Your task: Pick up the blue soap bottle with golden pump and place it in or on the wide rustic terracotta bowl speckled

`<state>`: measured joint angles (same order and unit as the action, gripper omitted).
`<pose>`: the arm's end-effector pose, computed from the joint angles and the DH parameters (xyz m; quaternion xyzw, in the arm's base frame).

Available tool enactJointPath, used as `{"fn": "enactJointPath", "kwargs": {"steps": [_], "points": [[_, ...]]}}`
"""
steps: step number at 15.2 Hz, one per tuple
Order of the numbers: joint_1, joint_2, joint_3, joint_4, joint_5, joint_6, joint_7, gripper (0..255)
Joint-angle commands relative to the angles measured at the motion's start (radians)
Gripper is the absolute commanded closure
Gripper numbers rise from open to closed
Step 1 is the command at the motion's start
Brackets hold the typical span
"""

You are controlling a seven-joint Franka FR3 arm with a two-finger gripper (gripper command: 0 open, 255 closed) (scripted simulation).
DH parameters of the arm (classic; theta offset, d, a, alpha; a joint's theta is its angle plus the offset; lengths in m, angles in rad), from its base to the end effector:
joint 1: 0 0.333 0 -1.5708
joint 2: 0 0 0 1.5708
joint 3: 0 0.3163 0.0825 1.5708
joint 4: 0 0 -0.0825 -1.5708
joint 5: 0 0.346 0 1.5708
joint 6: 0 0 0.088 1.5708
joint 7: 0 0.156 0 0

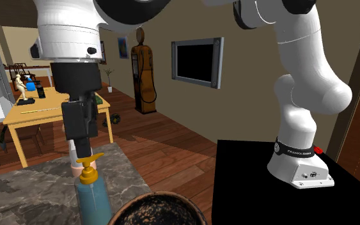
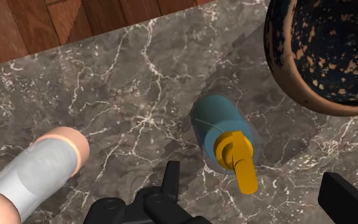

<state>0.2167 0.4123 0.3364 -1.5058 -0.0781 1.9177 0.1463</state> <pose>0.5648 0.3067 0.4053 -0.9791 -0.2009 -0.0007 0.0314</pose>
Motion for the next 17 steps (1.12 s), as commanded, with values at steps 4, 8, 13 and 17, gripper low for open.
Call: {"fn": "enactJointPath", "kwargs": {"steps": [4, 8, 13, 17], "points": [[0.011, 0.037, -0.002, -0.006, -0.013, 0.043, 0.009, 0], [0.013, 0.051, -0.005, -0.035, -0.018, 0.084, 0.012, 0], [0.013, 0.051, -0.005, -0.034, -0.018, 0.084, 0.012, 0], [0.013, 0.051, -0.005, -0.034, -0.018, 0.084, 0.012, 255]]}}
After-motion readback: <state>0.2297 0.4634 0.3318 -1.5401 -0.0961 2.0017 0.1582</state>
